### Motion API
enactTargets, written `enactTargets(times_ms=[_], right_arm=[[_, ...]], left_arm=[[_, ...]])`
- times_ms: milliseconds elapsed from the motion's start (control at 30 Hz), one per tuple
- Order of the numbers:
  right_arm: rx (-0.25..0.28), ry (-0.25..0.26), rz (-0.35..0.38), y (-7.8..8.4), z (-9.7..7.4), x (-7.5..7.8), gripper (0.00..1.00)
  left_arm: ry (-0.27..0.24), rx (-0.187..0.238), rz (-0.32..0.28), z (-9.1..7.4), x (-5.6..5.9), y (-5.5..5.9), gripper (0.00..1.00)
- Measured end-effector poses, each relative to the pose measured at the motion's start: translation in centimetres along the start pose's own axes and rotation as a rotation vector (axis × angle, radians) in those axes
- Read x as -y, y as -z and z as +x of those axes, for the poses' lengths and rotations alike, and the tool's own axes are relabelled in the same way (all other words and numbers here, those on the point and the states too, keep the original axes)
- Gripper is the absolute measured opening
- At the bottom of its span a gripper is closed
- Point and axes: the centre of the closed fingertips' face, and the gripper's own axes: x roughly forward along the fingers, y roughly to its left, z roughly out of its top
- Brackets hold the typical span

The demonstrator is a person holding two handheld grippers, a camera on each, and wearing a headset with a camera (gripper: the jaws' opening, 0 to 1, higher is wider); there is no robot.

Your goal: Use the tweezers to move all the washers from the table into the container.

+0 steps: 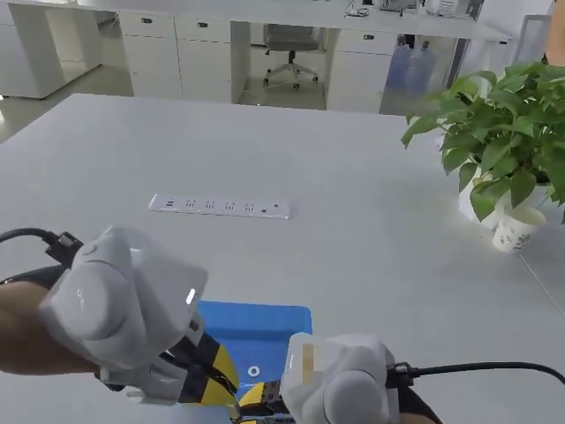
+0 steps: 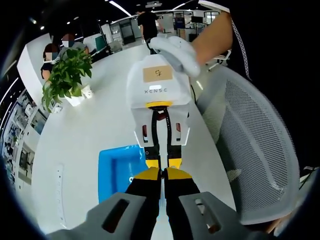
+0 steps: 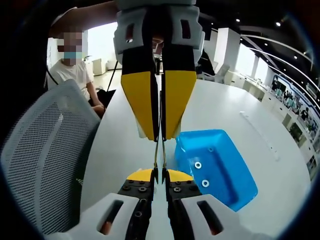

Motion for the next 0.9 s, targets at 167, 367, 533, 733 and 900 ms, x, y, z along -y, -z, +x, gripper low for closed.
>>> enactTargets(times_ms=[167, 367, 533, 733, 900], right_arm=[[-0.002, -0.015, 0.015, 0.7, 0.4, -0.7, 0.10], [-0.011, -0.023, 0.022, 1.2, 0.8, -1.1, 0.10], [-0.013, -0.026, 0.028, 1.8, 1.2, -1.3, 0.10], [-0.015, -0.040, 0.044, 2.2, 1.8, -1.7, 0.10], [-0.022, -0.046, 0.041, 2.5, 2.2, -1.7, 0.10]], left_arm=[[0.013, -0.012, 0.002, 0.7, 0.7, 0.4, 0.04], [0.023, -0.018, 0.000, 1.2, 1.1, 0.8, 0.04], [0.022, -0.017, -0.007, 1.7, 1.3, 1.2, 0.04], [0.033, -0.024, -0.015, 2.2, 1.6, 1.7, 0.04], [0.035, -0.029, -0.018, 2.5, 1.7, 2.1, 0.04]])
